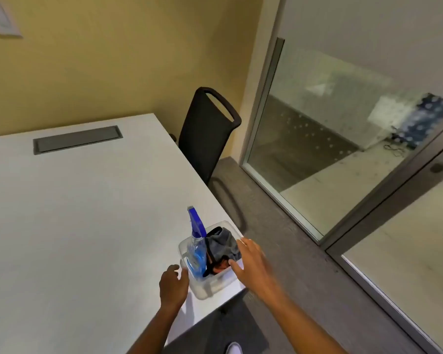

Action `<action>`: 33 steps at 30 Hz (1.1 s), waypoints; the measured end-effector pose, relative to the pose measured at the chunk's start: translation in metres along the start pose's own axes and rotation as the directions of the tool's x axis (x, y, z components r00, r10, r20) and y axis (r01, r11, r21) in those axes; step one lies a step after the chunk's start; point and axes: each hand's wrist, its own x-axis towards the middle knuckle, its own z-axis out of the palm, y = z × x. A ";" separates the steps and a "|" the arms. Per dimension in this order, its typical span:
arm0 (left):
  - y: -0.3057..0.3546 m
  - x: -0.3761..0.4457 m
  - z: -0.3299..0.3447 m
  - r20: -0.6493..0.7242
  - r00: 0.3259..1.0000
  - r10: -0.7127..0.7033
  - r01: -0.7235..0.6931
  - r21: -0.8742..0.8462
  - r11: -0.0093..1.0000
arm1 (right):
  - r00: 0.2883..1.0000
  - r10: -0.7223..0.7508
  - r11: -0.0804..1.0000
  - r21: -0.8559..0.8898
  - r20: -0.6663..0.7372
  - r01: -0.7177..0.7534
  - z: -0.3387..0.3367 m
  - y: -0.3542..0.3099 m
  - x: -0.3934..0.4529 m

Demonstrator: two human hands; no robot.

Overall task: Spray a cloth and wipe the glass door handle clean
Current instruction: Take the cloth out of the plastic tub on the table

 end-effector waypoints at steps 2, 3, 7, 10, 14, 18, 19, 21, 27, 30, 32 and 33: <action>0.002 0.002 0.004 -0.001 0.999 -0.043 0.043 -0.001 0.999 | 1.000 -0.009 1.000 0.008 0.023 0.009 0.003 0.000 0.014; 0.003 0.003 0.007 -0.004 0.998 -0.062 0.062 0.002 0.998 | 0.999 -0.011 1.000 -0.002 0.047 0.011 0.007 0.001 0.024; 0.006 0.012 0.019 -0.030 0.994 -0.102 0.102 0.025 0.994 | 0.988 -0.040 0.997 -0.062 0.148 0.049 0.020 0.002 0.061; 0.008 0.016 0.026 -0.080 0.992 -0.102 0.104 0.026 0.994 | 0.979 -0.049 0.991 -0.114 0.197 0.073 0.032 0.004 0.084; 0.007 0.019 0.031 -0.134 0.983 -0.126 0.128 0.009 0.992 | 0.960 -0.039 0.986 -0.145 0.276 0.082 0.052 0.005 0.100; 0.005 0.023 0.036 -0.172 0.974 -0.147 0.148 -0.007 0.989 | 0.944 -0.022 0.976 -0.198 0.328 0.092 0.067 0.006 0.111; 0.004 0.022 0.037 -0.177 0.973 -0.147 0.147 -0.012 0.989 | 0.944 -0.020 0.972 -0.214 0.330 0.096 0.068 0.006 0.112; 0.003 0.022 0.039 -0.190 0.971 -0.144 0.143 -0.023 0.990 | 0.944 -0.020 0.963 -0.247 0.328 0.107 0.072 0.005 0.116; 0.000 0.022 0.043 -0.220 0.962 -0.161 0.151 -0.060 0.987 | 0.935 0.032 0.916 -0.384 0.353 0.113 0.080 -0.002 0.118; 0.000 0.022 0.045 -0.233 0.959 -0.158 0.146 -0.066 0.987 | 0.933 0.057 0.897 -0.428 0.356 0.108 0.081 -0.010 0.116; 0.000 0.020 0.045 -0.245 0.957 -0.156 0.142 -0.075 0.987 | 0.935 0.059 0.897 -0.430 0.350 0.105 0.082 -0.013 0.115; 0.001 0.019 0.045 -0.250 0.956 -0.155 0.141 -0.073 0.987 | 0.936 0.053 0.900 -0.423 0.348 0.106 0.082 -0.013 0.115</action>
